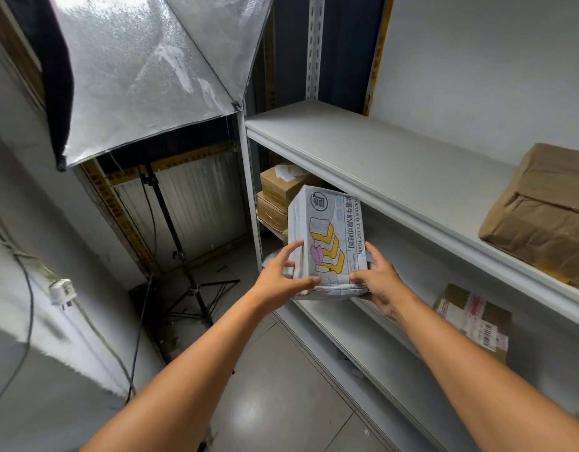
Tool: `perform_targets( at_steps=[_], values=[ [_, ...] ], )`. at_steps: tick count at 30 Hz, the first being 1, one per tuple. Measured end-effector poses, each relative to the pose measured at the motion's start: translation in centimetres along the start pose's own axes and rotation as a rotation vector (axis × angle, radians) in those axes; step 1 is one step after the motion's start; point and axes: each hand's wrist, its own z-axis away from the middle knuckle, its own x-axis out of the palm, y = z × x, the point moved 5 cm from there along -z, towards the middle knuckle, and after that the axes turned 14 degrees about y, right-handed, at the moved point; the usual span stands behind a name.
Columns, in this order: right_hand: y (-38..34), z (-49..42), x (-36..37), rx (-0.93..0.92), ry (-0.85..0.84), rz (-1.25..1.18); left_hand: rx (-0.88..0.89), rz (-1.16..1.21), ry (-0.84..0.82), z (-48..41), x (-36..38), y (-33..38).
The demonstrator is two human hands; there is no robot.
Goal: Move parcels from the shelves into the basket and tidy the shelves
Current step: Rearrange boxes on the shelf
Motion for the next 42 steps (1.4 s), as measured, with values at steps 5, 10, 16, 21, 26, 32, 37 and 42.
perform_targets(
  at_steps=[5, 10, 16, 21, 26, 32, 37, 42],
  values=[
    [0.0, 0.2, -0.1, -0.001, -0.019, 0.001, 0.011, -0.004, -0.001, 0.4, 0.1, 0.2],
    [-0.3, 0.5, 0.0, -0.041, -0.03, 0.011, 0.003, 0.015, 0.042, 0.4, -0.2, 0.3],
    [-0.1, 1.1, 0.5, -0.124, -0.035, 0.091, -0.049, 0.083, 0.075, -0.1, -0.9, -0.4],
    [-0.3, 1.9, 0.8, -0.263, -0.015, 0.242, -0.125, 0.198, 0.033, -0.4, -0.9, -0.9],
    [-0.6, 1.8, 1.0, -0.377, 0.037, 0.311, -0.158, 0.236, 0.043, -1.2, -0.9, -0.8],
    [-0.8, 2.3, 1.6, -0.41, 0.04, 0.312, -0.173, 0.241, 0.035, -1.6, -1.3, -0.7],
    [-0.8, 2.6, 1.8, -0.42, 0.029, 0.328, -0.156, 0.203, 0.038, -1.7, -1.4, -0.8],
    [-1.4, 3.3, 1.8, -0.47, 0.002, 0.409, -0.179, 0.218, 0.037, -1.8, -1.6, -1.0]
  ],
)
